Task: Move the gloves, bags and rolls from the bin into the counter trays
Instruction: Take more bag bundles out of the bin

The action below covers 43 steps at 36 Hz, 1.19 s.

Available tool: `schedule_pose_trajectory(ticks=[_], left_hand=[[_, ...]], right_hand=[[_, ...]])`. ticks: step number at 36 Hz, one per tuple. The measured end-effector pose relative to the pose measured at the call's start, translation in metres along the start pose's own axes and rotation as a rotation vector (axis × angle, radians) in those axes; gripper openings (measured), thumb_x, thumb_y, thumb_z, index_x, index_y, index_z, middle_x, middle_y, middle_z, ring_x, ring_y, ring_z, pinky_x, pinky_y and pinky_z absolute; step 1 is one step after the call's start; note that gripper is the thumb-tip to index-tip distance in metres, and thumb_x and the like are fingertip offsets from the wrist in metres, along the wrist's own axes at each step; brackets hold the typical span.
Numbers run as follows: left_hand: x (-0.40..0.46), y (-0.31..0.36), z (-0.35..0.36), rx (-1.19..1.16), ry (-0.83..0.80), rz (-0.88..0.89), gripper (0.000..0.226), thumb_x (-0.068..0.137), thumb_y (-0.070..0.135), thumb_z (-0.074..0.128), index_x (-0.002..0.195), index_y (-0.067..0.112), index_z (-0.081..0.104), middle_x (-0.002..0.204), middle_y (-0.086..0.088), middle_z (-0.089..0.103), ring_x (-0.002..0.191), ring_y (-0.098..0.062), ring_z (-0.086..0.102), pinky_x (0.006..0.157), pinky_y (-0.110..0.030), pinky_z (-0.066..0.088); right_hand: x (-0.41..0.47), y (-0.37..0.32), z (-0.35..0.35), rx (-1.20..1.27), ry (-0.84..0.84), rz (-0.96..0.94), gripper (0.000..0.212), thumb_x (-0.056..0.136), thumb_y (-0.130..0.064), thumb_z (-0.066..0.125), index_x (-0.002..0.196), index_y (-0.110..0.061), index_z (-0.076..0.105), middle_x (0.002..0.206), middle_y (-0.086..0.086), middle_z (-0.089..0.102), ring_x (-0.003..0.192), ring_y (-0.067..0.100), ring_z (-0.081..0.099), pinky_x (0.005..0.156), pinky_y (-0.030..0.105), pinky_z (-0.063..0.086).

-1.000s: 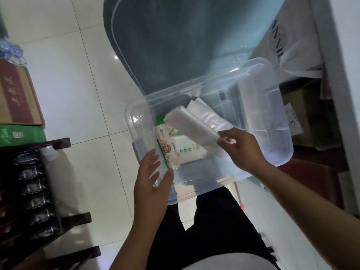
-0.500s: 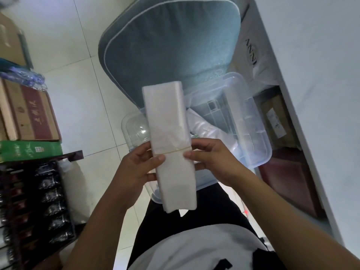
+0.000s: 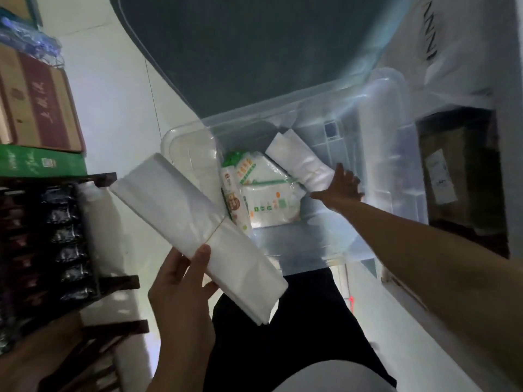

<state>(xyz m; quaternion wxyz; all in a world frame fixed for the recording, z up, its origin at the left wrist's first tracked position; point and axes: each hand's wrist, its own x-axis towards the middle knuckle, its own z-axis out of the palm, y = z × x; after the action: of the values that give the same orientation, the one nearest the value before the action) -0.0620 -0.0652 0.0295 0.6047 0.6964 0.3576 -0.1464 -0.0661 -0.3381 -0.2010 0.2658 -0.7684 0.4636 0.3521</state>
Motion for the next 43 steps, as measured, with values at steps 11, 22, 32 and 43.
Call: schedule_pose_trajectory(ticks=[11, 22, 32, 43], left_hand=[[0.014, -0.023, -0.016, -0.020, 0.140, -0.055, 0.023, 0.088, 0.007, 0.069, 0.101, 0.024, 0.077, 0.101, 0.003, 0.077, 0.091, -0.011, 0.072, 0.062, -0.028, 0.058], [0.012, -0.029, -0.018, -0.058, 0.111, -0.112, 0.025, 0.088, 0.012, 0.070, 0.105, 0.029, 0.076, 0.107, 0.000, 0.076, 0.094, -0.013, 0.072, 0.064, -0.028, 0.058], [0.015, -0.004, -0.026, -0.049, 0.060, -0.122, 0.025, 0.089, 0.006, 0.068, 0.094, 0.027, 0.078, 0.090, 0.005, 0.074, 0.084, -0.008, 0.070, 0.063, -0.031, 0.060], [0.024, 0.056, -0.057, -0.164, -0.137, -0.194, 0.027, 0.089, 0.007, 0.062, 0.099, 0.027, 0.076, 0.092, 0.006, 0.076, 0.077, -0.009, 0.070, 0.058, -0.028, 0.056]], right_hand=[[0.058, -0.035, 0.015, 0.041, 0.012, -0.019, 0.080, 0.085, -0.024, 0.070, 0.151, -0.021, 0.025, 0.149, 0.011, 0.035, 0.134, 0.035, 0.041, 0.109, 0.055, 0.033], [0.067, -0.037, 0.000, -0.125, -0.004, -0.111, 0.058, 0.082, -0.030, 0.057, 0.139, -0.023, 0.051, 0.145, 0.008, 0.045, 0.129, 0.033, 0.049, 0.109, 0.050, 0.029], [0.029, -0.048, -0.029, -0.323, -0.077, -0.351, 0.034, 0.078, -0.007, 0.059, 0.109, -0.020, 0.056, 0.116, 0.012, 0.064, 0.102, 0.033, 0.062, 0.073, 0.030, 0.040], [-0.095, -0.037, -0.057, -0.224, 0.197, -0.440, 0.032, 0.077, -0.005, 0.057, 0.103, -0.023, 0.054, 0.095, 0.013, 0.070, 0.084, 0.036, 0.065, 0.066, 0.032, 0.042]])
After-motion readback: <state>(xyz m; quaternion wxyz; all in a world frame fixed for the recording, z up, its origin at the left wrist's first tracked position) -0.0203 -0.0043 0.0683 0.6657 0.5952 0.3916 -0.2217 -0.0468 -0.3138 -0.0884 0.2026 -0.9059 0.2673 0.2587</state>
